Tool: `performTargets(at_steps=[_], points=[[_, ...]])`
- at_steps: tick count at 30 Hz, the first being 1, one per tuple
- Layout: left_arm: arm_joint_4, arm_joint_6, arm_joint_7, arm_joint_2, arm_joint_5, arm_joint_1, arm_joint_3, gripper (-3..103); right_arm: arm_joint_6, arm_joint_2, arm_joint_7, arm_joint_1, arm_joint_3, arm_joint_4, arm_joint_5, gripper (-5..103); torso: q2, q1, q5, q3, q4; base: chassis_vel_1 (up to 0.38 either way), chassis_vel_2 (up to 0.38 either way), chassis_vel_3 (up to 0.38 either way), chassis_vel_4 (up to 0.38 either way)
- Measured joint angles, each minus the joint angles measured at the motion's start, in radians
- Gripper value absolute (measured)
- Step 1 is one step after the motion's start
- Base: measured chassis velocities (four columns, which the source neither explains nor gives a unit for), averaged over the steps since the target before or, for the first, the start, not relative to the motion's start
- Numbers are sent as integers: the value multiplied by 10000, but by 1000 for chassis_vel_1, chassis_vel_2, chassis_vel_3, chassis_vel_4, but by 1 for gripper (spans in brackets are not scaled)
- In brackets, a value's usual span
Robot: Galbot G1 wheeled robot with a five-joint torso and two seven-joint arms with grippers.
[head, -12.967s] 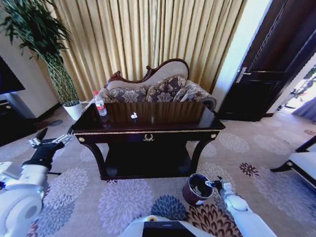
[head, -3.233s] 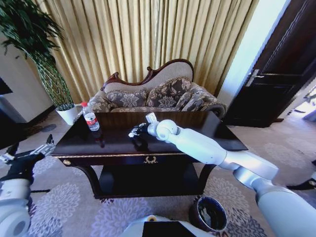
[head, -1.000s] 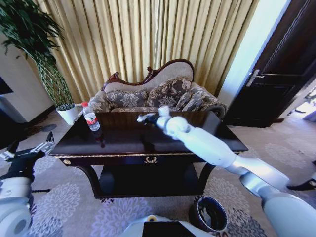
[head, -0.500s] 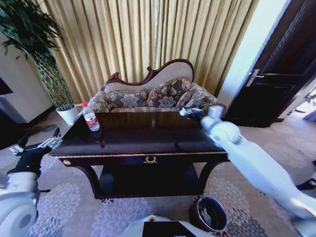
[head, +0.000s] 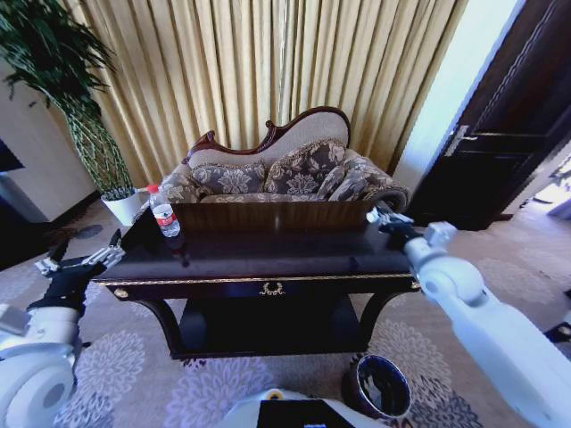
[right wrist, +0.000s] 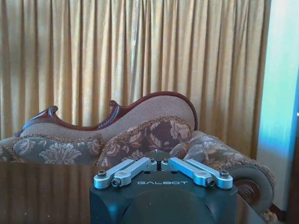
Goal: Move to the front of the table and place the trash on the table into the trash bin.
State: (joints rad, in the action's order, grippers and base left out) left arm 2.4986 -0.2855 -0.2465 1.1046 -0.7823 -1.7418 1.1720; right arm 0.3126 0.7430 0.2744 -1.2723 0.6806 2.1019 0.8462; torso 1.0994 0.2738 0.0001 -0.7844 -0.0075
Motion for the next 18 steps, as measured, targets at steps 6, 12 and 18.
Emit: performTargets(at_steps=[6,12,18], points=[[-17,-5,33,-7,50,-4,-125,100,-5,-50,-14,-402,564,423,292,0,0,1,-6,-1,2,0,0,0,0],[6,-28,33,-28,51,-81,-72,100,-5,31,-31,-516,727,672,338,0,-1,2,-3,-1,1,0,0,0,0],[8,-28,63,-65,36,-288,131,100,29,-13,-181,-655,859,837,387,0,-1,4,-4,-2,2,0,0,0,0]])
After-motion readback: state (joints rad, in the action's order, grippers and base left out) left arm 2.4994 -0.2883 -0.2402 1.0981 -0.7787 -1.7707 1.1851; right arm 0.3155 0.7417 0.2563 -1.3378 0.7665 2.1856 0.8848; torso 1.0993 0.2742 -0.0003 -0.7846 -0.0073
